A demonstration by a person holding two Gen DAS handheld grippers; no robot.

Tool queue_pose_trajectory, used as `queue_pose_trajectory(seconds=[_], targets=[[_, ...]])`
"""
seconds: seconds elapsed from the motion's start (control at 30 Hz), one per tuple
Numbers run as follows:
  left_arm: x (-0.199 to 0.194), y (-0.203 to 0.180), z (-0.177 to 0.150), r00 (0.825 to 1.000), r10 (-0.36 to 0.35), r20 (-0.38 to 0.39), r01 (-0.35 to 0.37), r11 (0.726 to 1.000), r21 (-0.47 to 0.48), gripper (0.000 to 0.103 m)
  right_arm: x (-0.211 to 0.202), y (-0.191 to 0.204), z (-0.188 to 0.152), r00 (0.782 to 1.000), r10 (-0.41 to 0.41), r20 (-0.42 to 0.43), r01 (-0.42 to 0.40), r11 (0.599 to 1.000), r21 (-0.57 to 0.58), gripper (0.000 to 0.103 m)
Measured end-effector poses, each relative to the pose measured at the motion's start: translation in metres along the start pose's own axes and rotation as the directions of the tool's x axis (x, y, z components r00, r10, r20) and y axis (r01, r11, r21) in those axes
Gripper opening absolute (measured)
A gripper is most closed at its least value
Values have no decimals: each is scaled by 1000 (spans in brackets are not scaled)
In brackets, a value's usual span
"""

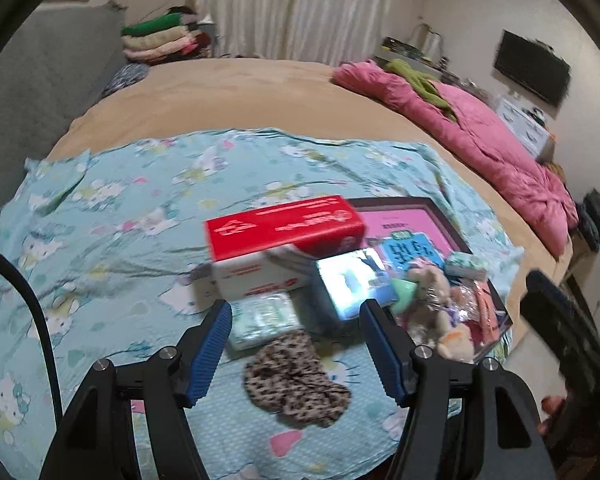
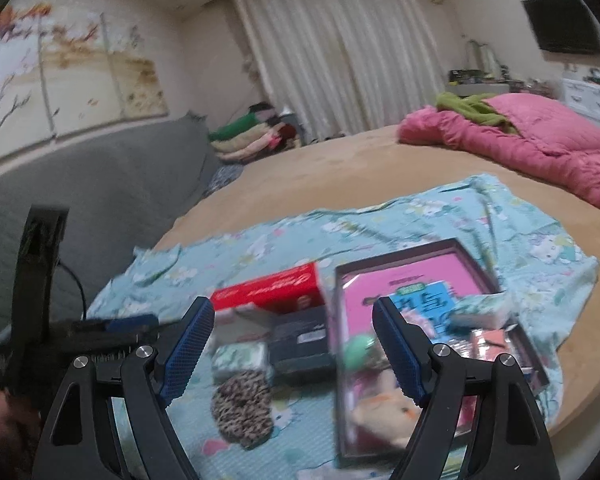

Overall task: Organize soft objects
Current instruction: 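Move the right tool over the leopard-print scrunchie and lower it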

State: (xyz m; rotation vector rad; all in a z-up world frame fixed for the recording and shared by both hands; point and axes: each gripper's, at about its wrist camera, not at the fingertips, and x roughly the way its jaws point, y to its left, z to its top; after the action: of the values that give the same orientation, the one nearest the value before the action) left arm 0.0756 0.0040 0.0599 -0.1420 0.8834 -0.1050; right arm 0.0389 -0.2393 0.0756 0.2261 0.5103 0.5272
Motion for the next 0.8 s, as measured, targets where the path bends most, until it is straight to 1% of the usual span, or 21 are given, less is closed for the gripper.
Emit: queue_pose_trajectory(seconds=[0.13, 0.23, 0.37, 0.57, 0.8], targets=[[-2, 19, -3, 1000, -15, -5, 15, 999, -39, 66, 12, 18, -10, 999, 27, -47, -28, 999, -29, 82], [-2, 33, -8, 1000, 3, -9, -3, 999, -54, 66, 20, 27, -16, 997, 31, -74, -35, 998, -50, 82], [1, 44, -15, 1000, 9, -23, -11, 998, -69, 66, 32, 40, -27, 991, 48, -124, -58, 995, -77, 83], [14, 55, -24, 998, 13, -53, -18, 996, -83, 66, 48, 54, -42, 983, 57, -176, -80, 989, -128, 83], [39, 64, -33, 996, -7, -89, -2, 994, -109, 66, 70, 60, -63, 968, 55, -244, -98, 981, -168, 83]])
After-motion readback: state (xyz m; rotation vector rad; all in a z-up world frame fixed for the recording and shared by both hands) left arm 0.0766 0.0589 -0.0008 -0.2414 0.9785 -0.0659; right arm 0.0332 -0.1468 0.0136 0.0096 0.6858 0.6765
